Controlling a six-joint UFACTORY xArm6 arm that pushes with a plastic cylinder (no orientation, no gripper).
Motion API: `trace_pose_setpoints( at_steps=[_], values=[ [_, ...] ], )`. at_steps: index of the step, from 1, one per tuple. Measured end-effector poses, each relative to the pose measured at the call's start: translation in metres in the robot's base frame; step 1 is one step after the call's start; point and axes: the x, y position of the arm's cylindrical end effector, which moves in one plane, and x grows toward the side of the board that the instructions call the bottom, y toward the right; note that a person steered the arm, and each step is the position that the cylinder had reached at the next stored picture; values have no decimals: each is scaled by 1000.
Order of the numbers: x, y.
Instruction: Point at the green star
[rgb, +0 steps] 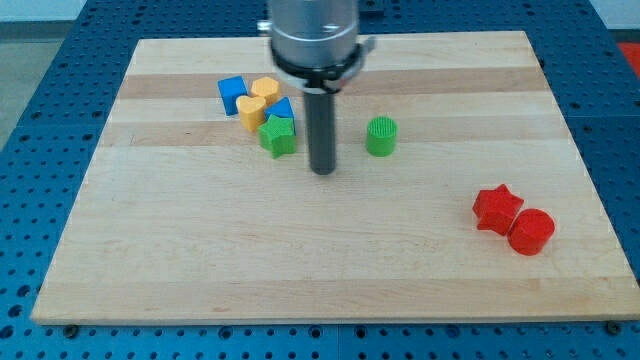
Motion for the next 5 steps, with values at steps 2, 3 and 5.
trace_pose_setpoints(
  at_steps=[2, 3, 5],
  values=[
    [0, 61],
    [5, 50],
    [31, -5]
  ],
)
